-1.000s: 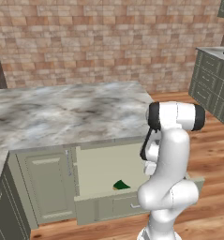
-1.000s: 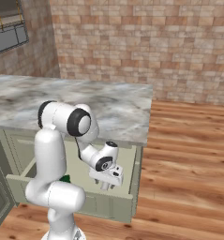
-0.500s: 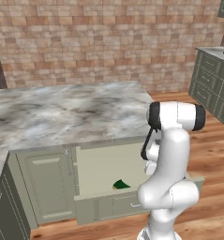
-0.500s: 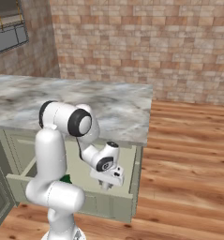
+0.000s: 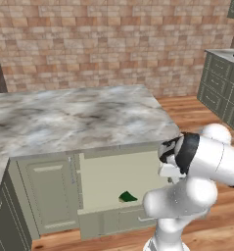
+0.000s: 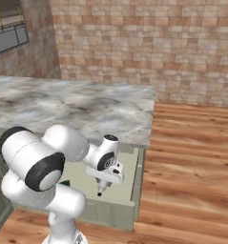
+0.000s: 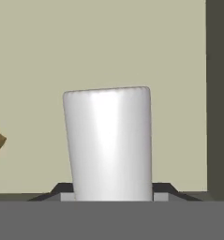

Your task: Restock the sink supplies by placing the sponge and soap dispenser on the counter and next to the sink. Make sure the soap dispenser is upright.

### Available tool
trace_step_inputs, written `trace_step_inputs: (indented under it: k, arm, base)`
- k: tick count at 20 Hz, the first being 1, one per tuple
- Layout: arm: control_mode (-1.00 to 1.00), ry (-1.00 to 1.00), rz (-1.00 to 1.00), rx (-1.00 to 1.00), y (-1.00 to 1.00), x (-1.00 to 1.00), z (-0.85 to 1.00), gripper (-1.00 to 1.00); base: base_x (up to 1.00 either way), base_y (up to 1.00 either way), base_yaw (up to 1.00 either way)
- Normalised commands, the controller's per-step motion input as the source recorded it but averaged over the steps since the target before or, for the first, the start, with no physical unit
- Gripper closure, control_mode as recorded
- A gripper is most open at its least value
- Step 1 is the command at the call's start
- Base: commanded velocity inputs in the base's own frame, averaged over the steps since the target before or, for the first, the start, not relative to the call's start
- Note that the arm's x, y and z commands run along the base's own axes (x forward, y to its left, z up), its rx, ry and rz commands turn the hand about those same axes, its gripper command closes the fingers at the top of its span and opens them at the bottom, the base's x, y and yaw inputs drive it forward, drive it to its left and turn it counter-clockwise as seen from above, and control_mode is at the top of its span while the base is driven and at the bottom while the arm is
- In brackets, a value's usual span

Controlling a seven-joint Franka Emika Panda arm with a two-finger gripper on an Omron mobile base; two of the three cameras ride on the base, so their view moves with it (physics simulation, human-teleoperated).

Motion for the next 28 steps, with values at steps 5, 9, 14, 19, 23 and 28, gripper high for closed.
trace_step_inputs:
  k: [5,9,14,19,23,28]
  arm:
    - [-1.00,0.00,0.00,0.00,0.00,-0.47,1.00,1.00]
    - [-1.00,0.00,0.00,0.00,0.00,-0.48,1.00,1.00]
    - [-1.00,-0.03,0.00,0.00,0.00,-0.45,1.00,1.00]
    - [-1.00,-0.05,0.00,-0.01,0.00,-0.10,1.00,1.00]
    - [-1.00,-0.01,0.00,0.00,0.00,0.00,1.00,1.00]
    - [-1.00,0.03,0.00,0.00,0.00,0.00,0.12,1.00]
  base:
    - [0.00,0.00,0.00]
    - [0.00,0.00,0.00]
    - [0.00,0.00,0.00]
    - [0.00,0.00,0.00]
    - [0.00,0.00,0.00]
    - [0.00,0.00,0.00]
